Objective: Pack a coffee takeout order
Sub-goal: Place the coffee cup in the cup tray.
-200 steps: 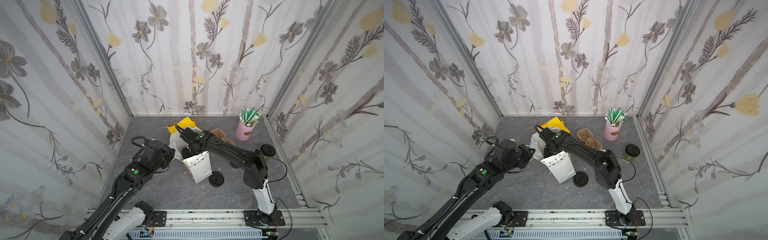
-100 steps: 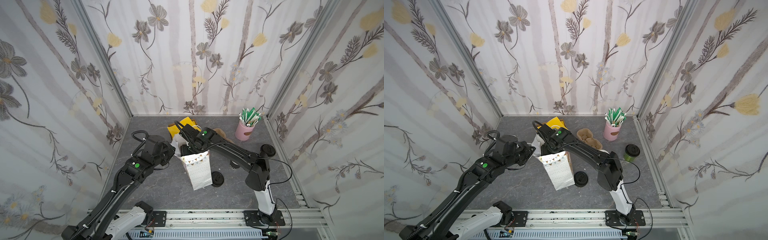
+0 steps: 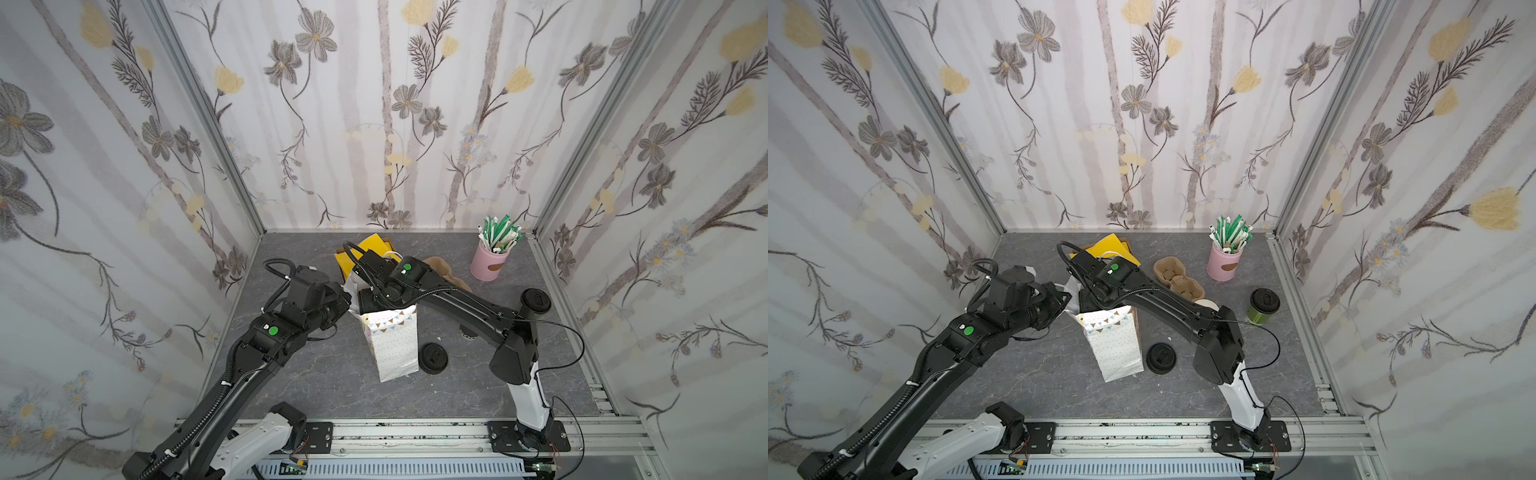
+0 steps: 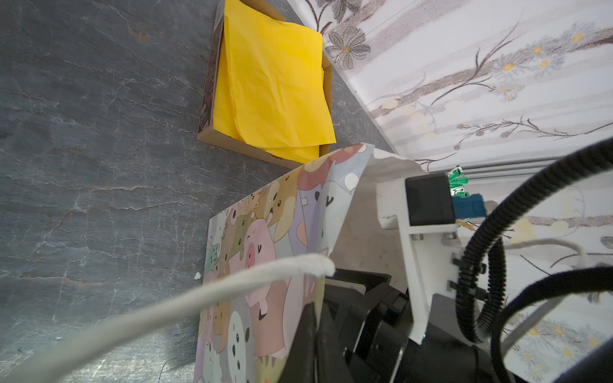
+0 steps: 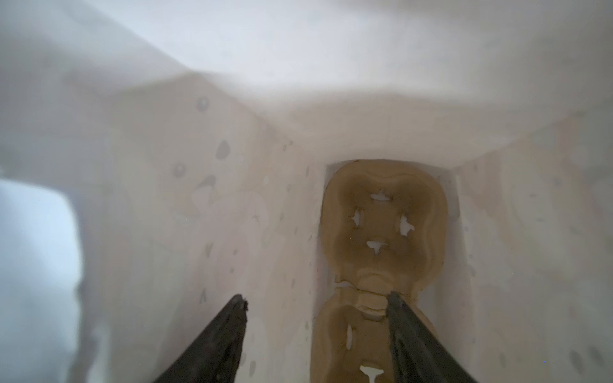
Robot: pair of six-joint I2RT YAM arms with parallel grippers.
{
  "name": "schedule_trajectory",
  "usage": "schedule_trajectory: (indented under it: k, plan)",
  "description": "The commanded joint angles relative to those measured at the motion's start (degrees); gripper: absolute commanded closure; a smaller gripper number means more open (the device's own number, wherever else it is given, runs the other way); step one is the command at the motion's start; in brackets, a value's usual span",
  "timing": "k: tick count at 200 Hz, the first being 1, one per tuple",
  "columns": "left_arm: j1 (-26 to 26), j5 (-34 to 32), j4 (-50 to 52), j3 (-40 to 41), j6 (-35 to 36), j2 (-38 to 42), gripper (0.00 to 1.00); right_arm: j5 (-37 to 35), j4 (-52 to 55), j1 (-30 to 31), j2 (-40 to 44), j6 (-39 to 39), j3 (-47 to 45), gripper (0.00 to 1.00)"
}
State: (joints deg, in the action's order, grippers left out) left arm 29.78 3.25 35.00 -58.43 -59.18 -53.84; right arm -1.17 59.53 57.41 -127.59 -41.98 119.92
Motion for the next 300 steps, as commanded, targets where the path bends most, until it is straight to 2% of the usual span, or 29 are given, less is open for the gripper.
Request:
schedule_trajectory:
  k: [1,124,181,219,233,254,265,300]
  plan:
    - [-0.08,0.50,1.34,0.86,3.01,0.58,1.00,1.53,-7.39,0.34,1.46,-0.78,0.59,0.33]
    - [-0.99,4.75,1.25,3.50,12.57,1.30,1.00,5.82,-10.88,0.34,9.11,-1.36,0.40,0.35]
    - [-2.65,6.38,1.37,0.11,18.02,0.06,1.00,6.71,-10.99,-0.27,13.24,-1.05,0.50,0.41]
    - [-3.49,9.14,1.38,0.42,20.04,0.19,1.00,8.30,-13.41,-1.03,16.50,3.24,0.45,0.42]
    - [-3.63,10.15,1.38,0.60,20.86,0.11,0.94,9.29,-14.66,-1.29,17.52,5.85,0.33,0.42]
    - [-3.60,11.32,1.46,1.21,22.12,-0.12,0.71,9.87,-15.01,-1.62,18.49,9.27,0.21,0.42]
    - [-3.70,11.25,1.78,1.30,22.56,-0.25,0.63,9.95,-14.90,-2.28,18.95,10.12,0.18,0.43]
    - [-3.70,9.13,3.87,0.63,23.04,-0.78,0.62,9.34,-15.14,-5.85,21.20,10.39,-1.32,0.43]
